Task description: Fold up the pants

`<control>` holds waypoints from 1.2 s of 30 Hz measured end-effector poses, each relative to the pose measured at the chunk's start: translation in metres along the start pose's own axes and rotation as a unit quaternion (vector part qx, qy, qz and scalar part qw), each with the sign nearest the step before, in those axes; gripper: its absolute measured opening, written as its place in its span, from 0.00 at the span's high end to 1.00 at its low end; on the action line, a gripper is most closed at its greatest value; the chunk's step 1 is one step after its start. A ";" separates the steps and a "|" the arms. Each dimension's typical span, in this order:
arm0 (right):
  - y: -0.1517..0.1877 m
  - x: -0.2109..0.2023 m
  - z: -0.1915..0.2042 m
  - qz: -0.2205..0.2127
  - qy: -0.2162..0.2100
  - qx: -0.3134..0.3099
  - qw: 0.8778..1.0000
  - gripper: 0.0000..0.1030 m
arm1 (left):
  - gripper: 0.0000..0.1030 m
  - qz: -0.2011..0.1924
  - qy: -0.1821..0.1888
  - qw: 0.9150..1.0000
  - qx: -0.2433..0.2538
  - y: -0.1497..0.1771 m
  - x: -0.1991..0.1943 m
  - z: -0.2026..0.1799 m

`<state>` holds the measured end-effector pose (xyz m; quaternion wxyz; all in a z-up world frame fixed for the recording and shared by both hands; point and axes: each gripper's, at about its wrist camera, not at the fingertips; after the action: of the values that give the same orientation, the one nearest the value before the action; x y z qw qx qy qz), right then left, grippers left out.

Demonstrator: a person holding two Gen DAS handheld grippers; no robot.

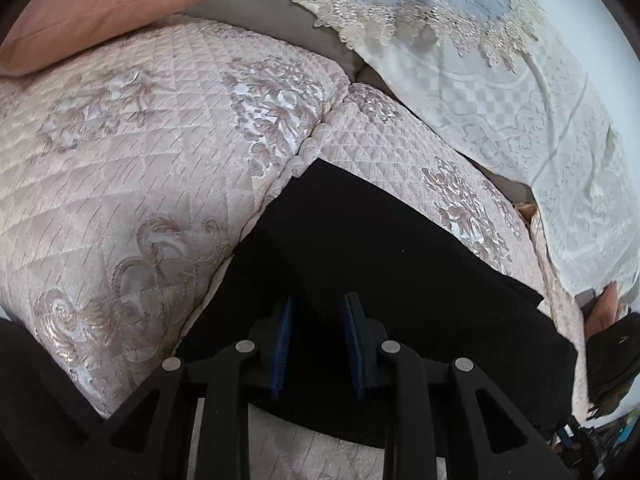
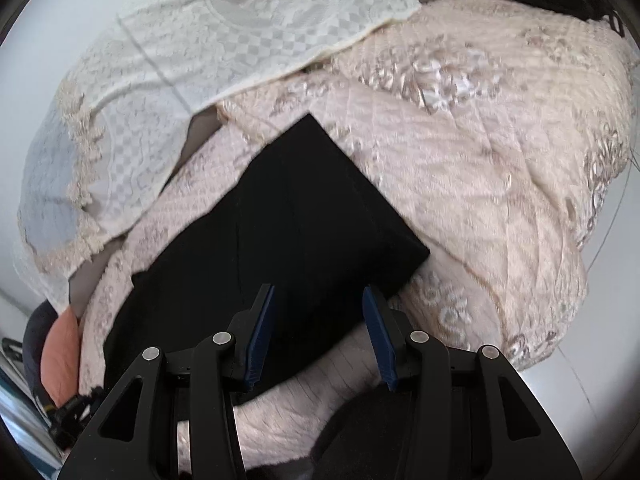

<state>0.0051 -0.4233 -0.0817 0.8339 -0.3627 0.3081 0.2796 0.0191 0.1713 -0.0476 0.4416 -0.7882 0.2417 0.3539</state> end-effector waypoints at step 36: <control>-0.030 -0.066 0.006 -0.118 -0.022 0.048 0.992 1.00 | 0.96 -0.047 0.029 0.998 0.037 -0.015 -0.052 -0.005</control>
<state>-0.0155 -0.4517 -0.0181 0.8843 -0.3496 0.2577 0.1717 -0.0018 0.1774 0.0023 0.4793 -0.7918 0.2298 0.3008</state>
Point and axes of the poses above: each gripper's, at about its wrist camera, not at the fingertips, and x roughly the way its jaws point, z to its left, y to its underside, and after that the axes turned 4 degrees about x, right-handed
